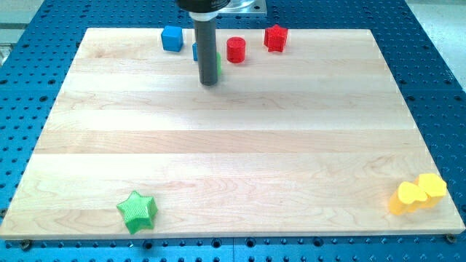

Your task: Move the green star into the green circle

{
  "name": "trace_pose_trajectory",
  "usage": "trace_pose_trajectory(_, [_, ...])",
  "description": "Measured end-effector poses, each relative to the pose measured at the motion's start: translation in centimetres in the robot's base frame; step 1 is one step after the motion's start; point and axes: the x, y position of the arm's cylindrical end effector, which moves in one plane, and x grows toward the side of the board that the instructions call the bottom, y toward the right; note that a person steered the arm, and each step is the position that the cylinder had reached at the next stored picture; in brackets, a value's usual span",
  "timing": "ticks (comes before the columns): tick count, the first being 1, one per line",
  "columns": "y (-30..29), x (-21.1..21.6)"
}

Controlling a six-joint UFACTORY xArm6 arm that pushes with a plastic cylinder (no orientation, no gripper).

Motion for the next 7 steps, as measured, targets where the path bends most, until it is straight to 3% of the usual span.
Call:
trace_pose_trajectory(1, [1.2, 7.8])
trace_pose_trajectory(2, [4.5, 20.5])
trace_pose_trajectory(3, [2.3, 28.0])
trace_pose_trajectory(4, [1.8, 28.0])
trace_pose_trajectory(6, [-16.6, 27.9])
trace_pose_trajectory(7, [-20.3, 26.3])
